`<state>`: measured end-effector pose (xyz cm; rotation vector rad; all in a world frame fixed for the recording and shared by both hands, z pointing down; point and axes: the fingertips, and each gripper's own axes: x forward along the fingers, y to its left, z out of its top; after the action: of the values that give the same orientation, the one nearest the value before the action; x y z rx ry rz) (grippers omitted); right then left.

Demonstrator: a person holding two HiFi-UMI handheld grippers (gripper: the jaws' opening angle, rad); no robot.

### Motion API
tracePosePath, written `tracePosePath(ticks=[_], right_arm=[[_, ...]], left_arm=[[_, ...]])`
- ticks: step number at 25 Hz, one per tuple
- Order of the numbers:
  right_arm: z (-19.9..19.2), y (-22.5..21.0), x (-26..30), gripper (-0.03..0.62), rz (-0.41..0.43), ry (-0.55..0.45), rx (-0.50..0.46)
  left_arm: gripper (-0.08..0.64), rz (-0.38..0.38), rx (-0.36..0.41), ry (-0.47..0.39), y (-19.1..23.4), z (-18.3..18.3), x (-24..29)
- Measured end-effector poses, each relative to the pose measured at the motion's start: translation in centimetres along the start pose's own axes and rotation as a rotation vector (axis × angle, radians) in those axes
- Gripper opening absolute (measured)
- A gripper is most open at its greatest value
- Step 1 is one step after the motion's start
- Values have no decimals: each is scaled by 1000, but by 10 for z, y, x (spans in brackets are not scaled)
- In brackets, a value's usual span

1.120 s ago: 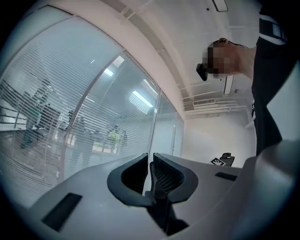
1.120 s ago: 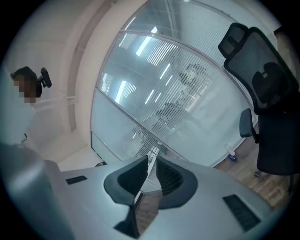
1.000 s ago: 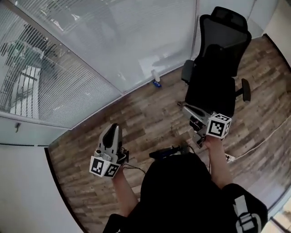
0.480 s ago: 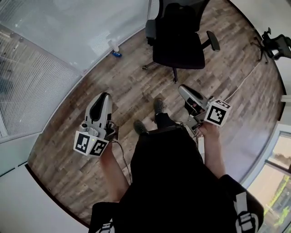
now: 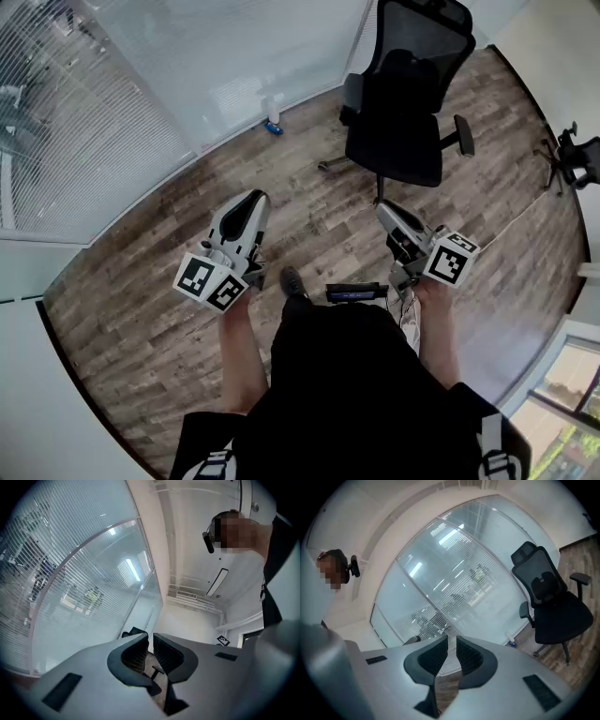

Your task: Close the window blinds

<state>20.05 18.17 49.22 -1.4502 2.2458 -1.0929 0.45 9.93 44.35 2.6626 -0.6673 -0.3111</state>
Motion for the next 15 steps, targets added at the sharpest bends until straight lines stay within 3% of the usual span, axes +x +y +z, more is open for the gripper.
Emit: tracePosePath(ticks=[3, 7, 15], right_arm=[[2, 8, -6, 60, 18, 13, -37], [-1, -9, -41, 60, 32, 1, 7], [4, -32, -100, 60, 177, 8, 77]], left_arm=[[46, 14, -40, 2, -4, -4, 4], [46, 12, -83, 31, -33, -21, 18], [46, 135, 5, 90, -118, -45, 13]])
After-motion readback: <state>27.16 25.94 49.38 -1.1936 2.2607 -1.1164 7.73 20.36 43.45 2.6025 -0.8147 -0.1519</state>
